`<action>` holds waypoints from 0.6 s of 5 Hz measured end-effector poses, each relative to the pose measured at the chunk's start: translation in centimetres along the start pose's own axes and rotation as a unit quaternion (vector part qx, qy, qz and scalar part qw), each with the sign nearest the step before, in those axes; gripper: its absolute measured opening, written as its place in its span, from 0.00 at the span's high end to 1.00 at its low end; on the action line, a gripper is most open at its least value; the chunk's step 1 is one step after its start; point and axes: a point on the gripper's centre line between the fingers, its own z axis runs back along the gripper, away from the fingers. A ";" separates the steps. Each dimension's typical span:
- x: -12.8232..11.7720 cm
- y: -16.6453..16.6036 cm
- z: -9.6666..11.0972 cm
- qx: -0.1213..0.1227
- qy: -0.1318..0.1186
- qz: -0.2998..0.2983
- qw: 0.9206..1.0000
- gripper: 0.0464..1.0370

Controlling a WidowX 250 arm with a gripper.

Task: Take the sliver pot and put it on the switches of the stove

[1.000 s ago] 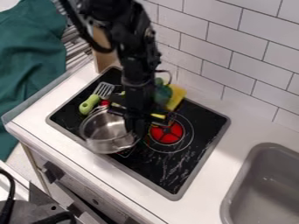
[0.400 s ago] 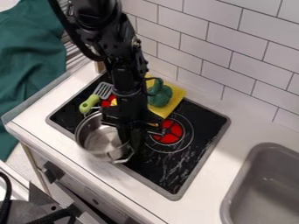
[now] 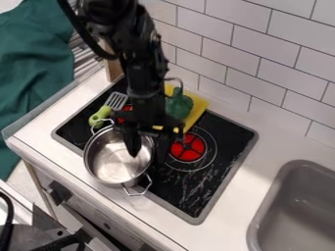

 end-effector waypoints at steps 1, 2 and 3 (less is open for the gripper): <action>0.4 -1.8 2.4 0.018 -0.033 -0.025 0.999 0.03; 1.6 -3.2 3.5 0.048 -0.053 -0.075 0.995 0.03; 2.2 -3.7 3.8 0.058 -0.066 -0.094 0.992 0.03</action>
